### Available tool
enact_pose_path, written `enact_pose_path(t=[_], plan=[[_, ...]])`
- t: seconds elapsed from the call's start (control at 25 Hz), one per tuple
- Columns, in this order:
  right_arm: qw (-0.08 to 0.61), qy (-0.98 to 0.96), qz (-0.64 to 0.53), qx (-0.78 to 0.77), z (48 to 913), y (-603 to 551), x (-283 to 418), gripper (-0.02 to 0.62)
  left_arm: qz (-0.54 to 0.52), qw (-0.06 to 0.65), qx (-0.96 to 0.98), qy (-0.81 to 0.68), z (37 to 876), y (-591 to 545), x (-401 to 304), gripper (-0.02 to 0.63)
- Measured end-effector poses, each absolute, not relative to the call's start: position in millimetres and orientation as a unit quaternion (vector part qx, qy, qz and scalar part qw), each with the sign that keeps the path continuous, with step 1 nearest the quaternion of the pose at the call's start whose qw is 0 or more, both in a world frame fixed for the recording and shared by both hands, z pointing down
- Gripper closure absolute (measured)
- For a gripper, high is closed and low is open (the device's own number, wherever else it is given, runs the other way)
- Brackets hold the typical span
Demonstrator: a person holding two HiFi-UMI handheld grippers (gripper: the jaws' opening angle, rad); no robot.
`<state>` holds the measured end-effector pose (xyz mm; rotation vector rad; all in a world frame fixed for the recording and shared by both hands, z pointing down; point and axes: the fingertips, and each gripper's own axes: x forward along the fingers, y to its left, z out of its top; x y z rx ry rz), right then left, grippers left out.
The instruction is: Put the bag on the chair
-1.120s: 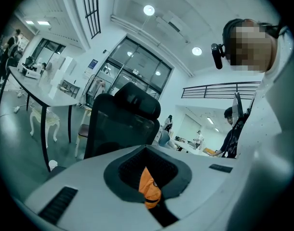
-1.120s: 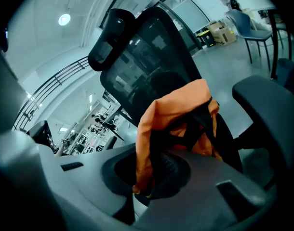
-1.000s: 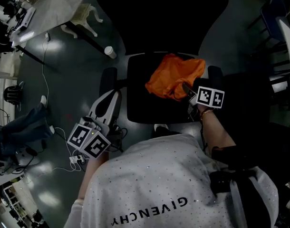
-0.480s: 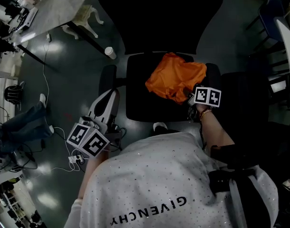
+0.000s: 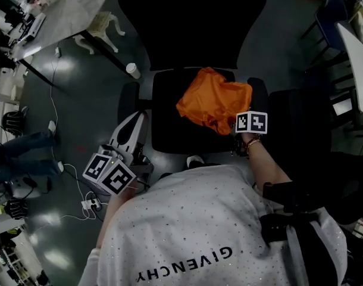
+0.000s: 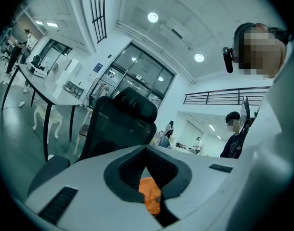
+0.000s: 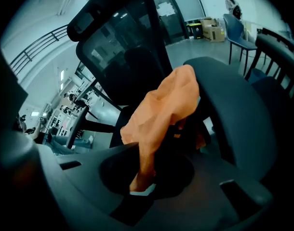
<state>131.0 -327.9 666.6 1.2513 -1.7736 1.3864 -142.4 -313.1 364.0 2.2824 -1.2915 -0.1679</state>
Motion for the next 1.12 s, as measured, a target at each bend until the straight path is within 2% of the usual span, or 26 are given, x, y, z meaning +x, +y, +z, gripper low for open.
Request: enact_pose_path(t=[0.12, 0.28, 0.64, 0.68, 0.8, 0.96, 1.04, 1.12], plan=[[0.290, -0.651, 0.507, 0.485, 666.1, -328.4, 138.0, 0.499, -0.071, 0.257, 0.840, -0.473, 366.8, -313.4, -141.4, 0.606], [0.281, -0.647, 0.489, 0.513, 651.2, -328.9, 148.1, 0.402, -0.072, 0.263, 0.841, -0.468, 366.7, -312.3, -136.6, 0.606], [0.239, -0.674, 0.411, 0.566, 576.9, -350.5, 157.3, 0.397, -0.084, 0.284, 0.839, -0.457, 375.5, -313.2, -130.5, 0.606], [0.240, -0.682, 0.380, 0.577, 563.8, -352.5, 160.0, 0.403, -0.085, 0.289, 0.839, -0.453, 377.1, -310.3, -128.1, 0.606], [0.186, -0.720, 0.296, 0.600, 508.6, -357.4, 163.7, 0.589, -0.083, 0.288, 0.849, -0.435, 379.3, -299.6, -117.4, 0.606], [0.053, -0.773, 0.294, 0.560, 435.9, -335.4, 143.9, 0.591, -0.074, 0.274, 0.864, -0.415, 369.1, -274.3, -108.1, 0.606], [0.032, -0.784, 0.288, 0.549, 414.8, -315.8, 137.2, 0.592, -0.076, 0.270, 0.868, -0.409, 361.8, -257.9, -107.0, 0.606], [0.043, -0.797, 0.267, 0.541, 403.3, -293.3, 130.1, 0.592, -0.077, 0.262, 0.872, -0.406, 355.5, -239.2, -107.9, 0.606]])
